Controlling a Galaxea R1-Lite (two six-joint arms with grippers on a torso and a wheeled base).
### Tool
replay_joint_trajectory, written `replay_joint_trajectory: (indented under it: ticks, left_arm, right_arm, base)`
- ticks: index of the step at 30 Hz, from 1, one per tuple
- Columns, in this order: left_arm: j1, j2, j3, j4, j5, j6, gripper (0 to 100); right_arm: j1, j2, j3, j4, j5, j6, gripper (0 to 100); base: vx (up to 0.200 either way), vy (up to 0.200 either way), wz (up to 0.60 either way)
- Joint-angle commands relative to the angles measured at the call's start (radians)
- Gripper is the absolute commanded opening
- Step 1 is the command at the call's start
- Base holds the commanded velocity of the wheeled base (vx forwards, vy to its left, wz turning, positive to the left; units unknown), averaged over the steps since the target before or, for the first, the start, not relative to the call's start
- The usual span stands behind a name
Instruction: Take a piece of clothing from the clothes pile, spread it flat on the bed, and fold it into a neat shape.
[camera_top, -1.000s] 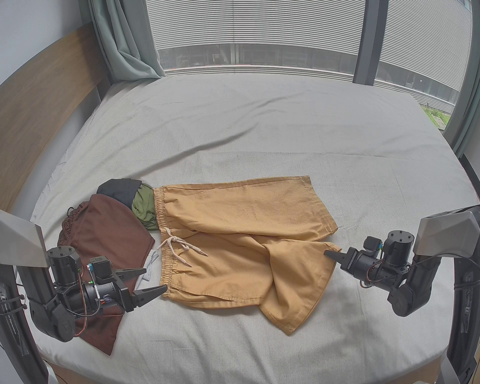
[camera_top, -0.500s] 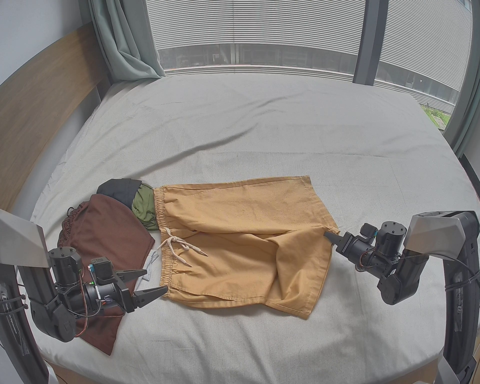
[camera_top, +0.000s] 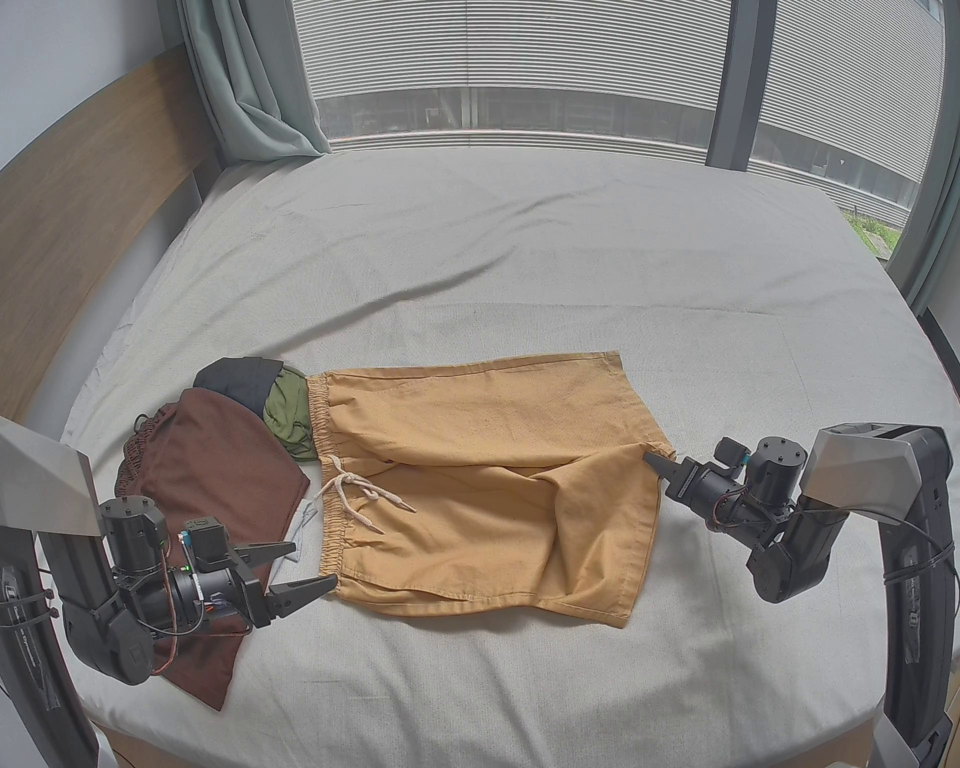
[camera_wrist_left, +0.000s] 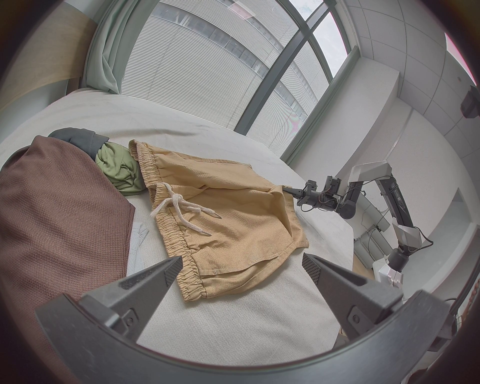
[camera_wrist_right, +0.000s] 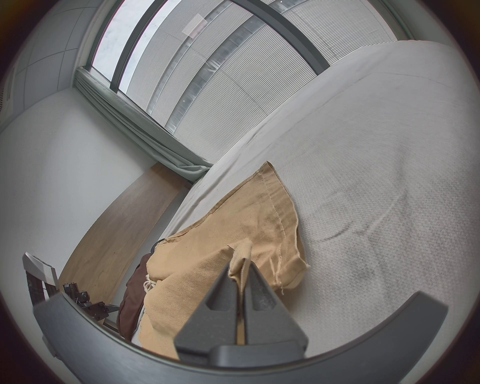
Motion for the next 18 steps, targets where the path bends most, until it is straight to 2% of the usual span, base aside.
replay_joint_trajectory:
  ticks: [1, 14, 15, 18]
  left_arm:
    - [0.000, 0.001, 0.000, 0.000, -0.002, 0.000, 100]
    - [-0.003, 0.002, 0.002, 0.000, -0.002, 0.000, 100]
    - [-0.003, 0.002, 0.002, -0.002, 0.000, 0.000, 100]
    - [-0.003, 0.001, 0.002, -0.002, -0.002, 0.000, 100]
  right_arm:
    - [0.002, 0.014, -0.024, -0.001, 0.000, 0.000, 0]
    - [0.003, 0.024, -0.030, -0.002, 0.002, -0.011, 0]
    - [0.002, 0.024, -0.036, -0.004, 0.000, -0.025, 100]
    - [-0.001, 0.007, -0.030, -0.004, -0.001, -0.052, 100]
  base:
    - [0.000, 0.000, 0.00]
    - [0.000, 0.000, 0.00]
    - [0.000, 0.000, 0.00]
    - [0.000, 0.000, 0.00]
